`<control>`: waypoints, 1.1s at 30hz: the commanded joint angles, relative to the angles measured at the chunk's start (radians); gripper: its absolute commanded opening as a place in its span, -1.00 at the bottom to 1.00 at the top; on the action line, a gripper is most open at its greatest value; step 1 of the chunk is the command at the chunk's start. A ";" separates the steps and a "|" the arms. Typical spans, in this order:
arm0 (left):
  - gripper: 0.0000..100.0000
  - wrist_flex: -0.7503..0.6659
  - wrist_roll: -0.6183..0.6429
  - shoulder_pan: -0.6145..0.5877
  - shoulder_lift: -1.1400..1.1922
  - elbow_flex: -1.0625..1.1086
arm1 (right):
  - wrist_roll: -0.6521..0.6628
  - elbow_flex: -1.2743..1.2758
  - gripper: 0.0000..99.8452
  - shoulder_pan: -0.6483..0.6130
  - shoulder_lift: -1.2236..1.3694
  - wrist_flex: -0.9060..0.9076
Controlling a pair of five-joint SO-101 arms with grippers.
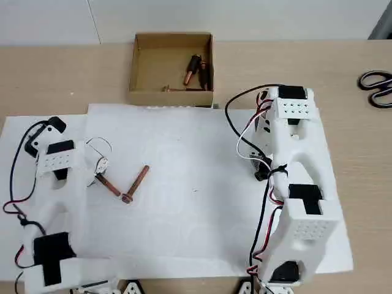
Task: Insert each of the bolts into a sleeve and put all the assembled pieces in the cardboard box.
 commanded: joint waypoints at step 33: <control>-0.99 0.694 -0.040 0.236 0.020 -1.233 | 0.161 -0.044 -0.99 -0.050 -0.524 0.016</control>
